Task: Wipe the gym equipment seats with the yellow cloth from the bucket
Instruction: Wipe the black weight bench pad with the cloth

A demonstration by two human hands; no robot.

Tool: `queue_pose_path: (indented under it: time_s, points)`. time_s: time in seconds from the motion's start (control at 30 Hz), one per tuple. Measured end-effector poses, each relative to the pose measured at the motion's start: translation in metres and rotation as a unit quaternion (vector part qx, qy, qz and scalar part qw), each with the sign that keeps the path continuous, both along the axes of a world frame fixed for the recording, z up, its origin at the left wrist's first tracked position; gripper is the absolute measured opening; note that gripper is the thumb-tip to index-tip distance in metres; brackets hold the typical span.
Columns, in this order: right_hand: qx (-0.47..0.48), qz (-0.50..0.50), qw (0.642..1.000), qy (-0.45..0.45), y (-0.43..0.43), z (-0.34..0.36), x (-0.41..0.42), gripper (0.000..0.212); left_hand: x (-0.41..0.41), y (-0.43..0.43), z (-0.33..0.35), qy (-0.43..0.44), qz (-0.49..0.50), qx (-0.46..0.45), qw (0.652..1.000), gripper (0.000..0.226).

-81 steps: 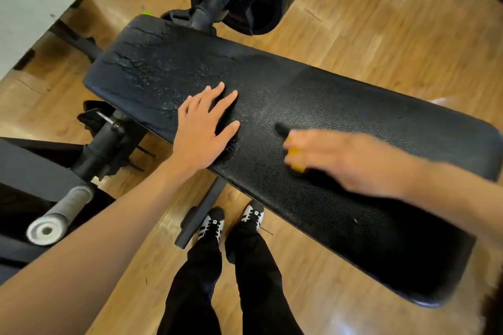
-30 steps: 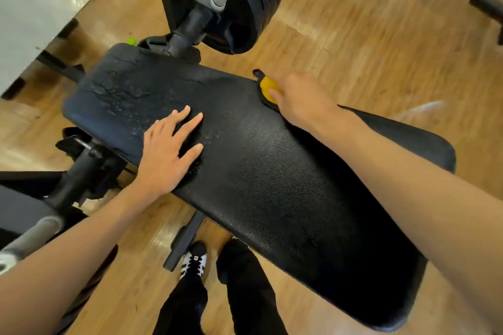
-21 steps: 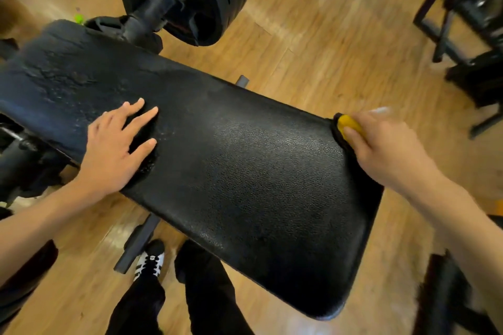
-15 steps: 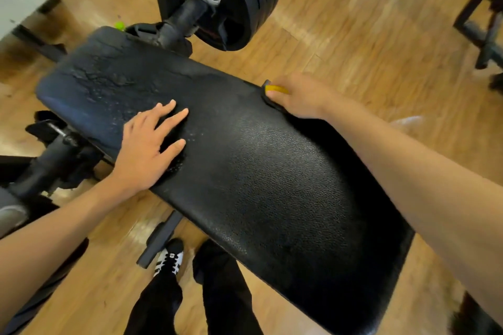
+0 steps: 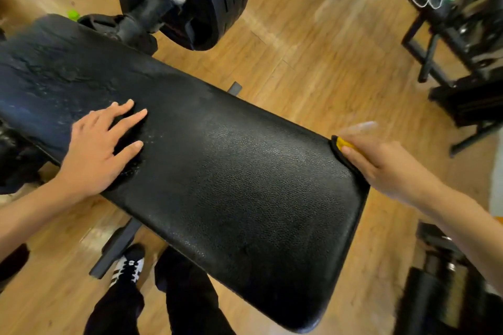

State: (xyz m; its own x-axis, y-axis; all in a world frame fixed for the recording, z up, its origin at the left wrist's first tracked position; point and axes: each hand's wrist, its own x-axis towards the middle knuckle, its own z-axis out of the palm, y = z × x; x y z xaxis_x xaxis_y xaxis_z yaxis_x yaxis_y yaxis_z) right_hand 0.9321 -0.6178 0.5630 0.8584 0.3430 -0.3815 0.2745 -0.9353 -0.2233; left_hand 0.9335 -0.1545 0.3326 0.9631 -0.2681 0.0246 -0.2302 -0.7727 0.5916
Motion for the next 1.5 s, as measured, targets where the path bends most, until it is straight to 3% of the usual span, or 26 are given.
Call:
queue_pose_path:
  time_s: [0.17, 0.4, 0.6, 0.77, 0.93, 1.03, 1.23, 1.33, 1.5]
  points:
    - [-0.019, 0.101, 0.995, 0.011, 0.074, -0.073, 0.077, 0.04, -0.003, -0.002, 0.005, 0.023, 0.006, 0.011, 1.0, 0.062]
    - [-0.014, 0.054, 0.998, 0.032, 0.202, -0.152, 0.158, 0.044, -0.005, 0.0, 0.006, 0.044, 0.017, 0.015, 0.999, 0.06]
    - [-0.025, 0.022, 0.999, -0.03, 0.091, -0.076, 0.065, 0.032, -0.005, 0.003, 0.005, 0.045, 0.004, 0.019, 0.999, 0.06]
    - [-0.016, -0.005, 0.999, -0.04, -0.012, -0.006, -0.008, 0.043, -0.003, -0.001, 0.007, 0.031, 0.011, 0.011, 0.999, 0.062]
    - [-0.021, 0.024, 0.998, -0.051, 0.02, -0.032, 0.017, 0.045, -0.003, -0.003, 0.009, 0.034, 0.012, 0.002, 0.999, 0.062]
    - [-0.013, 0.078, 0.997, -0.002, 0.082, -0.076, 0.072, 0.036, -0.004, -0.004, 0.01, 0.043, 0.014, 0.006, 0.999, 0.061]
    - [0.007, 0.023, 0.996, 0.088, 0.201, -0.156, 0.168, 0.037, -0.005, -0.002, 0.01, 0.052, 0.015, 0.012, 0.998, 0.06]
    - [0.028, 0.027, 0.996, 0.075, 0.188, -0.143, 0.152, 0.041, -0.005, 0.0, 0.009, 0.052, 0.008, 0.015, 0.999, 0.06]
    - [-0.015, 0.024, 0.999, 0.03, 0.075, -0.06, 0.058, 0.046, -0.005, 0.001, 0.007, 0.039, 0.01, 0.01, 0.999, 0.06]
